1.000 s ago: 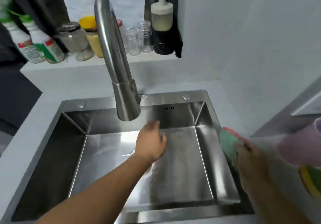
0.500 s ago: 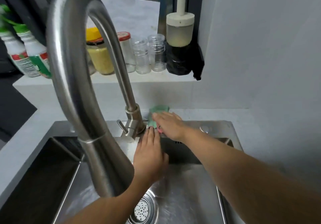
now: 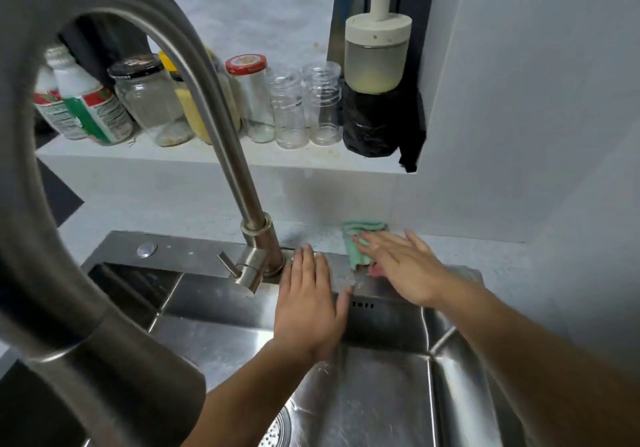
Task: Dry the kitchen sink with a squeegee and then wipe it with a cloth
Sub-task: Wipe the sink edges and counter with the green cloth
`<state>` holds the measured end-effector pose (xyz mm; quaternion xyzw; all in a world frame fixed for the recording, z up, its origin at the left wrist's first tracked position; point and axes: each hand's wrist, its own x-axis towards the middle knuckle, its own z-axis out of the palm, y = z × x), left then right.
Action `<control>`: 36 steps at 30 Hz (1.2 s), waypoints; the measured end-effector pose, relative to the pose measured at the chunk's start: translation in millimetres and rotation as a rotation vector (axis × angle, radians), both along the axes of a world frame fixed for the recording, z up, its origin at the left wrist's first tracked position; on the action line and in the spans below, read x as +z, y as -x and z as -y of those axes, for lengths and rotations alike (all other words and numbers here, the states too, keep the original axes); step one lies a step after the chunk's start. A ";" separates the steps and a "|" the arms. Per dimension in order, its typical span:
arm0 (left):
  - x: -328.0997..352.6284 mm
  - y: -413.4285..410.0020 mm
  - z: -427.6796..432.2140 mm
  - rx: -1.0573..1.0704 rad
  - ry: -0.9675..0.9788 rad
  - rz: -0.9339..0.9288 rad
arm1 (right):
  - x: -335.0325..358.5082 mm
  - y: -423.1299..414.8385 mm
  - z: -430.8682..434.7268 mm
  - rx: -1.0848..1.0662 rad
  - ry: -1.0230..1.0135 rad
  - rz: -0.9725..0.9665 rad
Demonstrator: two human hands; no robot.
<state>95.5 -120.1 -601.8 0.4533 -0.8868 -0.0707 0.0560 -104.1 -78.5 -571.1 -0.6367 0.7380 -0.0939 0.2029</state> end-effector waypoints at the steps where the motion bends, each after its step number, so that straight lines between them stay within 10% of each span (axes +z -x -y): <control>1: -2.0 2.4 1.7 0.008 -0.005 -0.018 | 0.7 13.1 -16.2 -0.060 0.006 0.003; 12: -7.7 2.3 10.1 0.044 -0.022 -0.046 | 5.1 -19.0 2.4 -0.055 0.007 -0.031; 19: 3.8 45.9 -10.4 -0.125 -0.078 -0.088 | 7.3 39.2 -94.7 -0.685 -0.130 -0.329; 25: 7.4 52.0 -12.6 -0.064 -0.119 -0.126 | 22.3 16.7 -126.0 -0.741 -0.197 -0.390; 36: 63.6 38.6 -125.0 -0.186 -0.440 -0.462 | 46.6 -56.6 -225.2 -0.824 -0.048 -0.088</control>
